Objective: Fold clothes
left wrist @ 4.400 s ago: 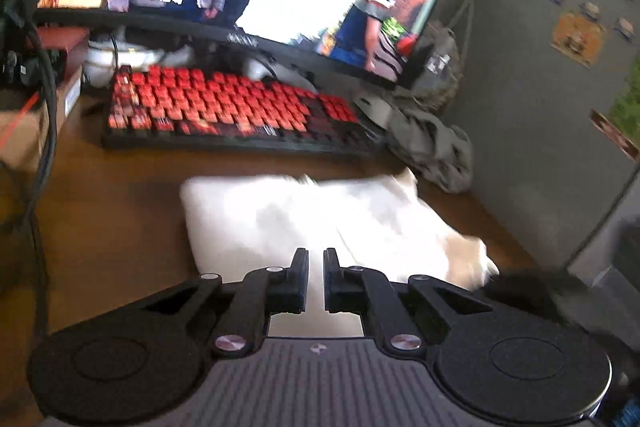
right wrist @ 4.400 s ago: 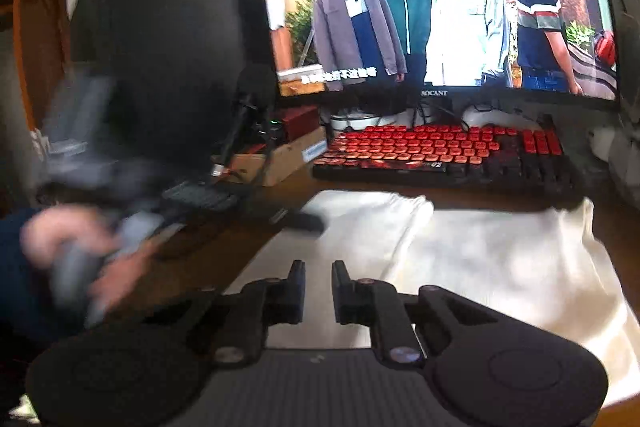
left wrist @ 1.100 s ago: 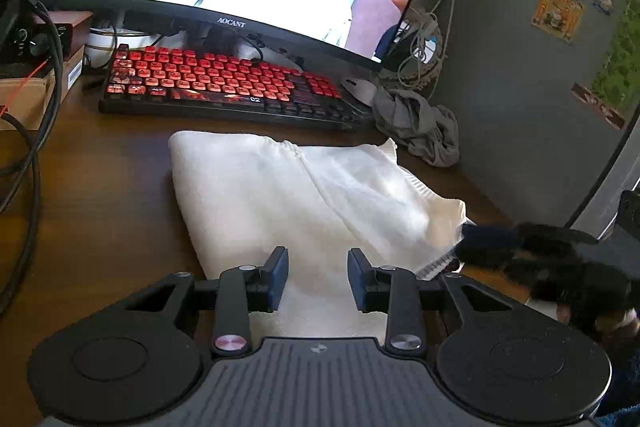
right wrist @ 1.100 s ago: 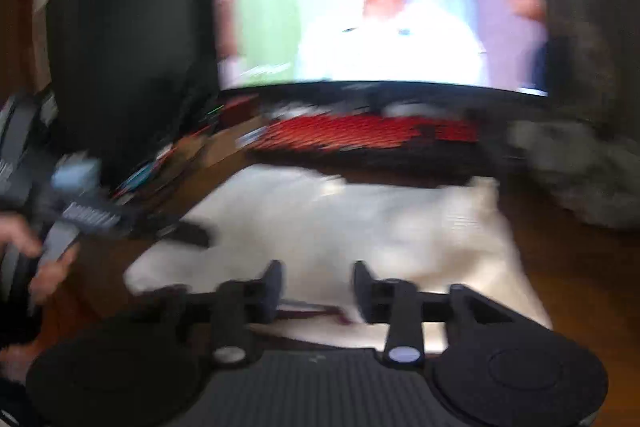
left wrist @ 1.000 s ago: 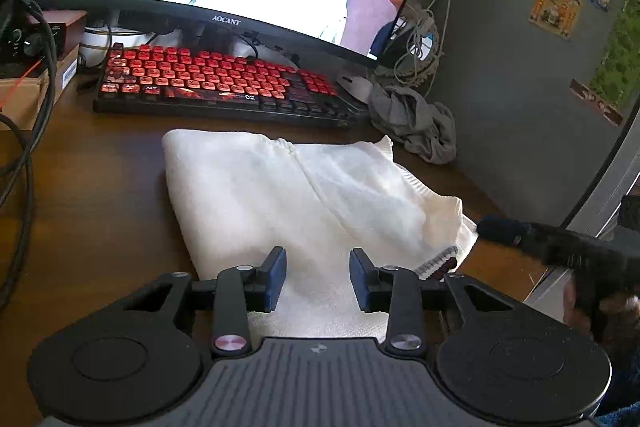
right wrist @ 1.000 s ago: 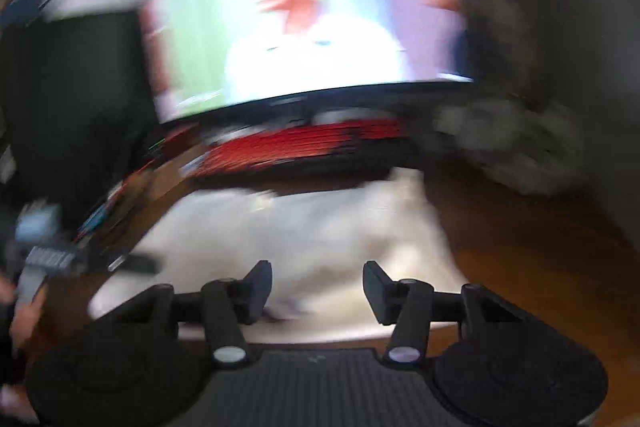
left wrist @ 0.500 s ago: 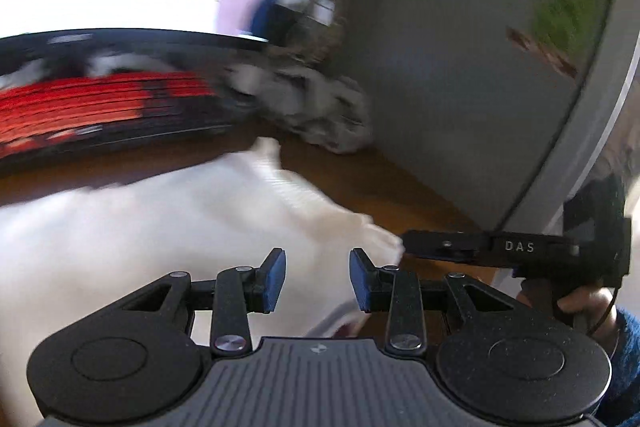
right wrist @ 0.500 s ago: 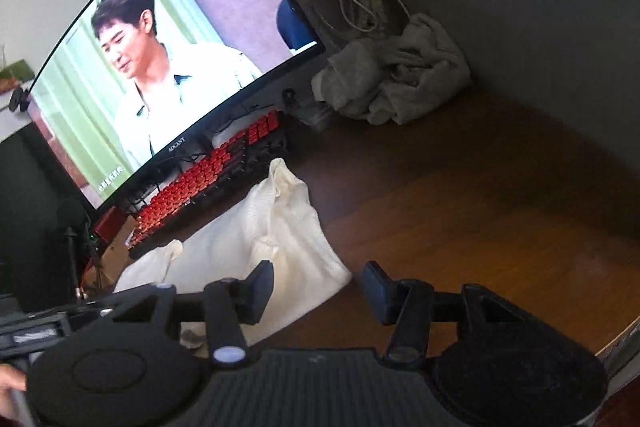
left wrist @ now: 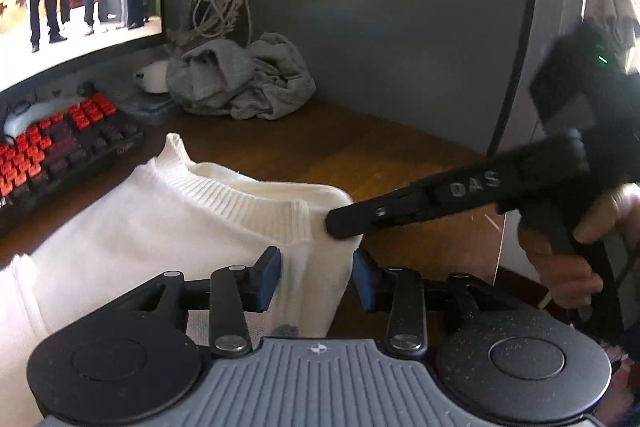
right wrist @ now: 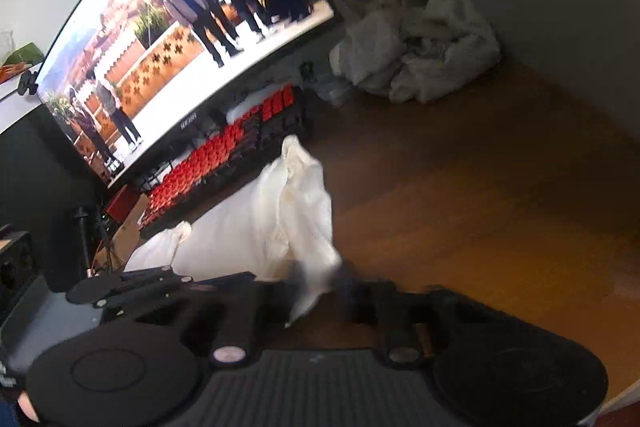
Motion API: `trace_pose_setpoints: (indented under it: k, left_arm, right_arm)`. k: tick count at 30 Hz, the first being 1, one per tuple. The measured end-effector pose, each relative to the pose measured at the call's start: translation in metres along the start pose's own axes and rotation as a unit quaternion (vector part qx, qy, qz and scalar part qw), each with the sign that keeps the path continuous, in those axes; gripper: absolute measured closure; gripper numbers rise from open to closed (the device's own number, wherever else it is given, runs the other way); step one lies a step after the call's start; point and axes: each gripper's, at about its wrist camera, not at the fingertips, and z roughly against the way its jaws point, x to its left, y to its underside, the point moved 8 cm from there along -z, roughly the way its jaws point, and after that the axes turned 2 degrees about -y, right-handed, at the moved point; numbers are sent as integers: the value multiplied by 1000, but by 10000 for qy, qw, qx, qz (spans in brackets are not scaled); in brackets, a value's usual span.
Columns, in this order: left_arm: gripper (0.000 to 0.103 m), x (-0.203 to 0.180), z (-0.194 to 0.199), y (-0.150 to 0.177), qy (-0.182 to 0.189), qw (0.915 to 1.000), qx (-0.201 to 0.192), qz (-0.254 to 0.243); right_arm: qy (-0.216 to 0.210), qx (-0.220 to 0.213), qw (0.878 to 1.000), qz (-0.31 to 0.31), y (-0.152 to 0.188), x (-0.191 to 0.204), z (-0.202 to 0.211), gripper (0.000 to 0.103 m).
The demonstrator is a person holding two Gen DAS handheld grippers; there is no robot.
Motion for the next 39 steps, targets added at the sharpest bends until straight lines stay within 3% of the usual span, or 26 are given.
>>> trace_pose_setpoints:
  k: [3, 6, 10, 13, 15, 16, 17, 18, 23, 26, 27, 28, 32, 35, 39]
  left_arm:
    - [63, -2, 2, 0, -17, 10000, -69, -46]
    - [52, -8, 4, -2, -73, 9996, -175, -190]
    - [51, -15, -3, -2, -384, 9978, -183, -500]
    - [86, -8, -7, 0, -860, 9947, -252, -504]
    - [87, 1, -4, 0, -674, 9973, -304, -25]
    - [88, 6, -3, 0, -606, 9976, -305, 165]
    - [90, 8, -2, -1, -567, 9977, -291, 251]
    - [90, 9, -1, -2, -555, 9975, -298, 306]
    - [90, 5, -1, -2, -606, 9975, -306, 212]
    - [90, 5, 0, -3, -582, 9976, -312, 207]
    - [90, 4, 0, -3, -563, 9978, -307, 181]
    - [88, 2, 0, -2, -524, 9981, -304, 149]
    - [74, -2, 12, -3, -349, 9985, -379, 166]
    - [73, 3, 35, -9, -13, 9972, -505, 553]
    - [73, 21, 100, -13, 653, 9839, -900, 1398]
  right_arm:
    - [-225, -100, 9996, -121, -5, 7, 1, 92]
    - [-401, -179, 9990, -129, -10, 17, 2, 92]
    - [-636, -285, 9975, -140, -17, 29, 4, 92]
    - [-623, -326, 9974, -139, -19, 29, 6, 89]
    - [-739, -393, 9955, -438, -19, 22, 13, 87]
    - [-848, -419, 9933, -667, -20, 16, 16, 80]
    - [-881, -417, 9915, -859, -18, 10, 18, 72]
    - [-899, -409, 9896, -1043, -17, 4, 20, 54]
    - [-855, -165, 9883, -1255, -7, -3, 11, 51]
    - [-773, -272, 9880, -1310, -8, -2, -1, 52]
    - [-713, -337, 9882, -1312, -10, -2, -5, 67]
    - [-657, -402, 9892, -1247, -12, 0, -7, 93]
    - [-653, -545, 9925, -879, -23, 13, -9, 92]
    - [-624, -600, 9949, -522, -30, 27, -7, 92]
    - [-771, -632, 9950, 104, -40, 55, -3, 92]
